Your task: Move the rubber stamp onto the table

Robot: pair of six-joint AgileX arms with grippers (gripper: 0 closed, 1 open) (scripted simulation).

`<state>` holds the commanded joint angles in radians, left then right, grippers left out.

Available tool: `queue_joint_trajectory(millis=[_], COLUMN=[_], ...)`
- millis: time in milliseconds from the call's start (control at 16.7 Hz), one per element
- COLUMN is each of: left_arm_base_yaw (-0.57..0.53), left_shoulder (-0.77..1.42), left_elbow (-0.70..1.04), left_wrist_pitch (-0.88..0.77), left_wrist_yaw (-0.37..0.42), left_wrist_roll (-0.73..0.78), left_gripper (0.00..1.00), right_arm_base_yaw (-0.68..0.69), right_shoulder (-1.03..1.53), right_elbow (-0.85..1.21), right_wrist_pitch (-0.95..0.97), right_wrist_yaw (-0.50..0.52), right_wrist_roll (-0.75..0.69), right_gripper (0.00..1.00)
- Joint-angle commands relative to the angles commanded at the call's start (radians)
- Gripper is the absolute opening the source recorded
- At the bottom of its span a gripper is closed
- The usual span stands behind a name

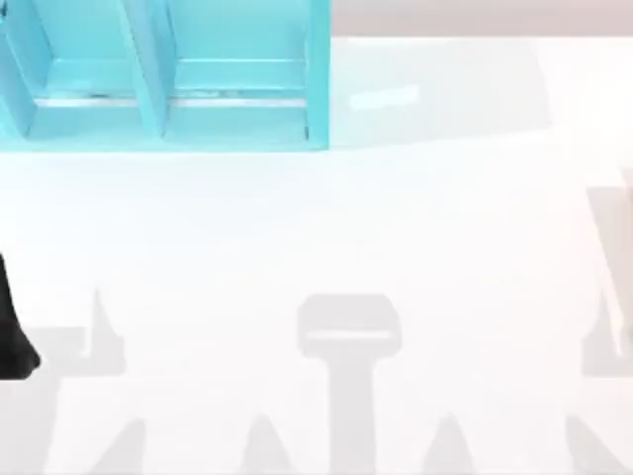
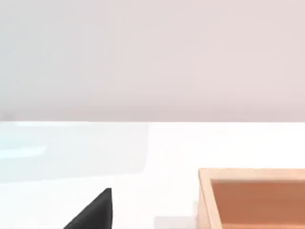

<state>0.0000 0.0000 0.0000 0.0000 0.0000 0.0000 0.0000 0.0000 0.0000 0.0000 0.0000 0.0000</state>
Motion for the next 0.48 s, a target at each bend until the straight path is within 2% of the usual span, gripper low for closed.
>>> queue_joint_trajectory(millis=[240, 480], left_arm_base_yaw=[0.0, 0.0], left_shoulder=[0.0, 0.0], left_elbow=[0.0, 0.0], left_wrist_pitch=[0.0, 0.0], left_wrist_yaw=[0.0, 0.0], left_wrist_roll=[0.0, 0.0], left_gripper=[1.0, 1.0], right_arm_base_yaw=[-0.013, -0.079], right_shoulder=[0.031, 0.222], right_elbow=[0.029, 0.205], right_wrist_pitch=[-0.029, -0.194], right_wrist_yaw=[0.001, 0.002], right_wrist_roll=[-0.012, -0.075], right_gripper=[1.0, 1.0])
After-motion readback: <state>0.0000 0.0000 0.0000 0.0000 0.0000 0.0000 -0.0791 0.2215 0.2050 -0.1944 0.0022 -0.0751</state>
